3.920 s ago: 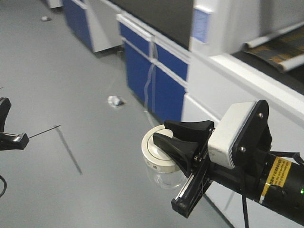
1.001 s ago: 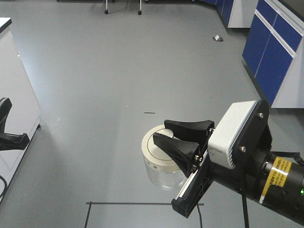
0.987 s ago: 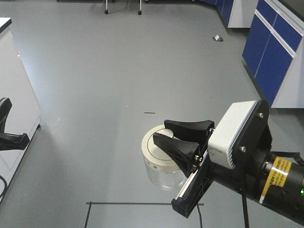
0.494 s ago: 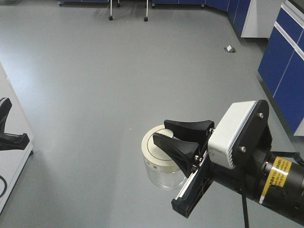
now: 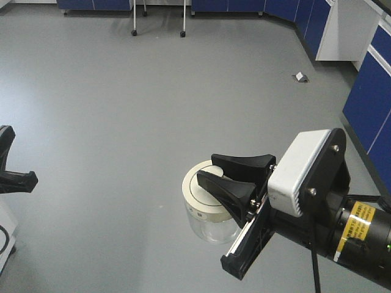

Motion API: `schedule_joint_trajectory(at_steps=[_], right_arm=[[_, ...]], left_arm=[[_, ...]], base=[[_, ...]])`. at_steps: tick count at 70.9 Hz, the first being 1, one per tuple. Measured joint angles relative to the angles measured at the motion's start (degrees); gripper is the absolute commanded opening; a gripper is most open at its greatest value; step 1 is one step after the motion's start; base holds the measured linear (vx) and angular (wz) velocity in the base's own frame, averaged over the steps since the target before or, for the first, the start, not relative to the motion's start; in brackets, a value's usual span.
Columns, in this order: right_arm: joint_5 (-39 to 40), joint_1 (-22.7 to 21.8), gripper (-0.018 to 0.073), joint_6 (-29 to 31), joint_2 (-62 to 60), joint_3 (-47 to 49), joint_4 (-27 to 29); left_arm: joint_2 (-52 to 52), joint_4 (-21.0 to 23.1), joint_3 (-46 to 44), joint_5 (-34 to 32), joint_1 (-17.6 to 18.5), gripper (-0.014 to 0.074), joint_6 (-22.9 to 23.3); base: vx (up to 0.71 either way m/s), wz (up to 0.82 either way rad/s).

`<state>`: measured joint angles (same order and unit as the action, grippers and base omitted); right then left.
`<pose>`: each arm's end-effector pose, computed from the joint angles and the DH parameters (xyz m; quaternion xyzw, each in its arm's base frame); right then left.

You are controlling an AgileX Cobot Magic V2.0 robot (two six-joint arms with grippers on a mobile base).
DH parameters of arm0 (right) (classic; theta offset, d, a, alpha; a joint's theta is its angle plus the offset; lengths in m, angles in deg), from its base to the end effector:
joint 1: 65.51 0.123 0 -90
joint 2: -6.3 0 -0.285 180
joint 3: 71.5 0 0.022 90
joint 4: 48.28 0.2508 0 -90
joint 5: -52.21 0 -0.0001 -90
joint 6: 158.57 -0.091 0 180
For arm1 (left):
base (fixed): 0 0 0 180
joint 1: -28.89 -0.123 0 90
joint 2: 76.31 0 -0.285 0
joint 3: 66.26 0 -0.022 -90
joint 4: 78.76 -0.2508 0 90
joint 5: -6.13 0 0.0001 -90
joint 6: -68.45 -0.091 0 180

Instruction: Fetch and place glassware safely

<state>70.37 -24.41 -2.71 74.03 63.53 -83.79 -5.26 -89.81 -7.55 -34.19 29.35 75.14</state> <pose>0.1554 0.1573 0.2981 -0.3775 0.6510 0.2416 0.6126 0.2045 -0.0129 0.2490 0.0577 0.7046 -0.0358 0.7064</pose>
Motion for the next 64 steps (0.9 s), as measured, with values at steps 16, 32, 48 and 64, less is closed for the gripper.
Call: schedule_joint_trajectory(at_steps=[16, 32, 48, 64], right_arm=[[-0.05, 0.00, -0.0001, 0.00, 0.00, 0.00, 0.00], [-0.05, 0.00, -0.0001, 0.00, 0.00, 0.00, 0.00], [-0.05, 0.00, -0.0001, 0.00, 0.00, 0.00, 0.00], [-0.05, 0.00, -0.0001, 0.00, 0.00, 0.00, 0.00]], left_arm=[[0.00, 0.00, 0.00, 0.00, 0.00, -0.0007, 0.00], [0.00, 0.00, 0.00, 0.00, 0.00, -0.0007, 0.00], [0.00, 0.00, 0.00, 0.00, 0.00, -0.0007, 0.00], [0.00, 0.00, 0.00, 0.00, 0.00, -0.0007, 0.00]], base=[[0.57, -0.02], [0.60, -0.01], [0.62, -0.02], [0.62, -0.03]])
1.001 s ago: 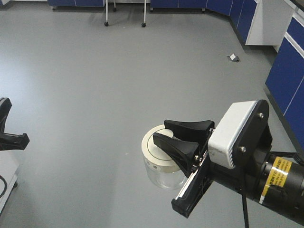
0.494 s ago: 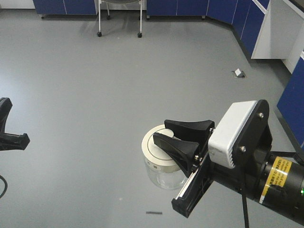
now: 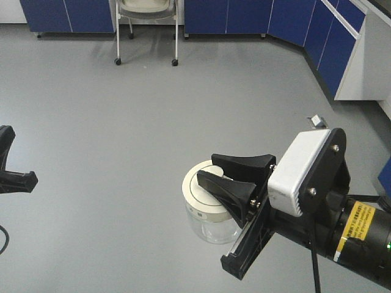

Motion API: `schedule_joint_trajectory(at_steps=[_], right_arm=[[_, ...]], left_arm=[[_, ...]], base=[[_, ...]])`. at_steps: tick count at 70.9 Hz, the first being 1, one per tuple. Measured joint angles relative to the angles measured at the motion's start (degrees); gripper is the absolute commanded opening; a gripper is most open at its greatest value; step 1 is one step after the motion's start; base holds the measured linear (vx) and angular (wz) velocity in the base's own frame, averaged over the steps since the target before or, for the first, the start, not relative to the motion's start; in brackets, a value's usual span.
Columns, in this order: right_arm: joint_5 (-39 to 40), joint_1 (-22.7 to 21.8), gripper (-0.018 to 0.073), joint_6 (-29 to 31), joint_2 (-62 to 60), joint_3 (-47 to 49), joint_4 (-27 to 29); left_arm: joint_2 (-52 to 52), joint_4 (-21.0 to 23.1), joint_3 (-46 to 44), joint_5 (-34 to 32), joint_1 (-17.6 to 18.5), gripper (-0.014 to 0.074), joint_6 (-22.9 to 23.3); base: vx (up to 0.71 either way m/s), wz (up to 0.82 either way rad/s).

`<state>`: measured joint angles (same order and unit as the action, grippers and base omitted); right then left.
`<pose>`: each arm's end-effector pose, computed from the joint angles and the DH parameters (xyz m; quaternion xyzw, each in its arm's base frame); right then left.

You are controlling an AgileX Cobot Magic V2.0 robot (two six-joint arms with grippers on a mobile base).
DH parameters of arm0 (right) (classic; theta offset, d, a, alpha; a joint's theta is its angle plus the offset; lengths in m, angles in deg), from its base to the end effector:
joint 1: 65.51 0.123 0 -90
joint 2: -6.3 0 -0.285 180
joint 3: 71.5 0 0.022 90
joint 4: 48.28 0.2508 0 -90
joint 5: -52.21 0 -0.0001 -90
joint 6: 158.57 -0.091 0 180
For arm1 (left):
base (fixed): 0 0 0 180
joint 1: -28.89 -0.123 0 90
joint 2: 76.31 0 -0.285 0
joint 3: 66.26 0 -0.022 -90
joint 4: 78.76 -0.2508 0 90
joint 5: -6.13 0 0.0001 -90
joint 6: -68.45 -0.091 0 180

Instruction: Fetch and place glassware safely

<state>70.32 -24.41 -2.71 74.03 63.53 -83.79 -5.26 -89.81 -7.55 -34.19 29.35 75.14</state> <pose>0.1554 0.1573 0.2980 -0.3775 0.6513 0.2413 0.6125 0.2045 -0.0129 0.2490 0.0577 0.7046 -0.0358 0.7064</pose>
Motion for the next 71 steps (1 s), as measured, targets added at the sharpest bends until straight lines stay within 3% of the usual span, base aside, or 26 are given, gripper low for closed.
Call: schedule_joint_trajectory(at_steps=[71], right_arm=[[0.00, 0.00, -0.0001, 0.00, 0.00, 0.00, 0.00]], left_arm=[[0.00, 0.00, 0.00, 0.00, 0.00, -0.0007, 0.00]], base=[[0.62, 0.00]])
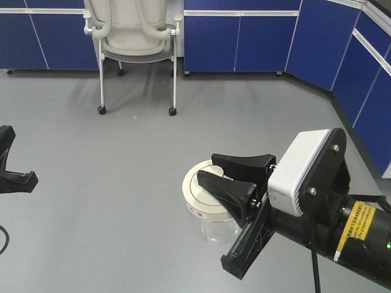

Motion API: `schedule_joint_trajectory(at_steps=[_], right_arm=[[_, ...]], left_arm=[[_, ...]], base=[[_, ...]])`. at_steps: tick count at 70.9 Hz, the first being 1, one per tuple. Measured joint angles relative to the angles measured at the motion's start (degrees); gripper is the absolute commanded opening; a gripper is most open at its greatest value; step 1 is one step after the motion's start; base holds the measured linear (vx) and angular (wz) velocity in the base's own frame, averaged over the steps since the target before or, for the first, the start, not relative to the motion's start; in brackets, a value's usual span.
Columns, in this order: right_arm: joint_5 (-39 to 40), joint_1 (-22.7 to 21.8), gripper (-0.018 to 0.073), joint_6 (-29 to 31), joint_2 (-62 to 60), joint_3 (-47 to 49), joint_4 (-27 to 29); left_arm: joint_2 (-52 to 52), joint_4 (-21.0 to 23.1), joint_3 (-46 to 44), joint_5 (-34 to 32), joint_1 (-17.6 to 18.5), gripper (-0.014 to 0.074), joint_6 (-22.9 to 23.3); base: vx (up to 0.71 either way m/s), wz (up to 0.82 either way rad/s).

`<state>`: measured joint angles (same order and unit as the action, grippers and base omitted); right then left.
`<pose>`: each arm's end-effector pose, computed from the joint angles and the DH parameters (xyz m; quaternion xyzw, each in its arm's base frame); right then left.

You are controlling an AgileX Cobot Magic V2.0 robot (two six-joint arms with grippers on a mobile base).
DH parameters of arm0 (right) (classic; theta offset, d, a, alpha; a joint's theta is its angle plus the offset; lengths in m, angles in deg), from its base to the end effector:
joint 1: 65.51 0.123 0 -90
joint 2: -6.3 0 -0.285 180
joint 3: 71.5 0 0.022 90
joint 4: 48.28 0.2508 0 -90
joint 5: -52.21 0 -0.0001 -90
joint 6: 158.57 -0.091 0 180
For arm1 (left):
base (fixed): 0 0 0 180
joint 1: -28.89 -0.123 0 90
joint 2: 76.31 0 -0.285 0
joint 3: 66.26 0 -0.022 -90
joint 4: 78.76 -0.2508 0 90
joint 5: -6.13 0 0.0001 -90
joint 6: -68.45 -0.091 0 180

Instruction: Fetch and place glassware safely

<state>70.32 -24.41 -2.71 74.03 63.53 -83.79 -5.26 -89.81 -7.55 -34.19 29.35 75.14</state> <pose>0.1554 0.1573 0.2980 -0.3775 0.6513 0.2413 0.6125 0.2045 -0.0129 0.2490 0.0577 0.7046 -0.0358 0.7064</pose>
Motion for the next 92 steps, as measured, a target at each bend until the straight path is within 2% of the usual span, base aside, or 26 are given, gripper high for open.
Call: schedule_joint_trajectory(at_steps=[51, 92], right_arm=[[0.00, 0.00, -0.0001, 0.00, 0.00, 0.00, 0.00], [0.00, 0.00, -0.0001, 0.00, 0.00, 0.00, 0.00]], left_arm=[[0.00, 0.00, 0.00, 0.00, 0.00, -0.0007, 0.00], [0.06, 0.05, 0.00, 0.00, 0.00, -0.0007, 0.00]], base=[[0.57, 0.03], [0.37, -0.07]])
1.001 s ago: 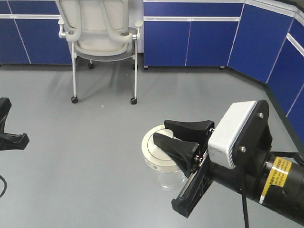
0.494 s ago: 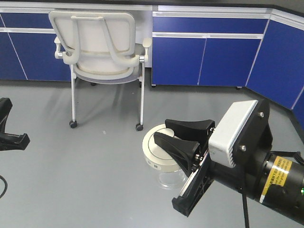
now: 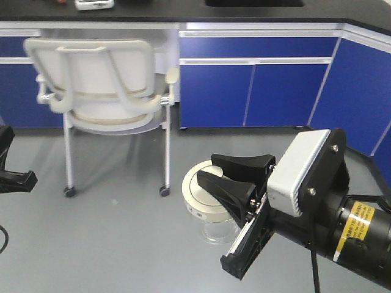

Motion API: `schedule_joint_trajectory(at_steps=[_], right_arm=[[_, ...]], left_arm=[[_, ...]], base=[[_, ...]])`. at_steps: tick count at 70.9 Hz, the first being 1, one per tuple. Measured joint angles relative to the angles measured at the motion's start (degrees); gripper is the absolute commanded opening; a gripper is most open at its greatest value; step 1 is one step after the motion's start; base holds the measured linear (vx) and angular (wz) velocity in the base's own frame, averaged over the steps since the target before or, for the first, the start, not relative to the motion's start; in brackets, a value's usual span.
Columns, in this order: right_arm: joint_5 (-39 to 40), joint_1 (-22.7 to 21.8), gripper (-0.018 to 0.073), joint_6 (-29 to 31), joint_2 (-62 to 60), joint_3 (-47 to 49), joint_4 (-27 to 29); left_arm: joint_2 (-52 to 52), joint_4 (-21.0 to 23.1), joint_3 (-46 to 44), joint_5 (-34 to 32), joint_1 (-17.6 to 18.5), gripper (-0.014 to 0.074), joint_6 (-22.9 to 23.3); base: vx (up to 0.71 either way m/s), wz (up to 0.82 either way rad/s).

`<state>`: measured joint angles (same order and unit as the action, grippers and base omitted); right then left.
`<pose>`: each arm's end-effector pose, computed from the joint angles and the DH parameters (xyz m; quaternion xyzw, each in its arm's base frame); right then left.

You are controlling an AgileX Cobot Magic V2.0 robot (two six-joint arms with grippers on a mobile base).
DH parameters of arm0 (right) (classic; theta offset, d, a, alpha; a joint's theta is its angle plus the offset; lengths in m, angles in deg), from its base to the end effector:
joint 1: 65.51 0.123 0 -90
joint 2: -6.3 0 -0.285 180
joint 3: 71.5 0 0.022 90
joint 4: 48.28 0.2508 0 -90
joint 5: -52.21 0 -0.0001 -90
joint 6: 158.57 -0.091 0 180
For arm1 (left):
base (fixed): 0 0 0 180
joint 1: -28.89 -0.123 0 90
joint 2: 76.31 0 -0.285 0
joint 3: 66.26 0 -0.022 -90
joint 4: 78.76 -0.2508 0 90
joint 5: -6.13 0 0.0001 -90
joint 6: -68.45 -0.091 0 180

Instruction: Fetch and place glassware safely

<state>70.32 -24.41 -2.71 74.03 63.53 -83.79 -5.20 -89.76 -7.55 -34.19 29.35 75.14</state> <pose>0.1554 0.1573 0.2980 -0.3775 0.6513 0.2413 0.6125 0.2047 -0.0129 0.2488 0.0573 0.7049 -0.0359 0.7061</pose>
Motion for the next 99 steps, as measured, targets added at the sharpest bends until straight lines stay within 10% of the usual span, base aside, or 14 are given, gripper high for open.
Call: schedule_joint_trajectory(at_steps=[99], right_arm=[[0.00, 0.00, -0.0001, -0.03, 0.00, 0.00, 0.00]], left_arm=[[0.00, 0.09, 0.00, 0.00, 0.00, -0.0007, 0.00]], base=[[0.20, -0.77]])
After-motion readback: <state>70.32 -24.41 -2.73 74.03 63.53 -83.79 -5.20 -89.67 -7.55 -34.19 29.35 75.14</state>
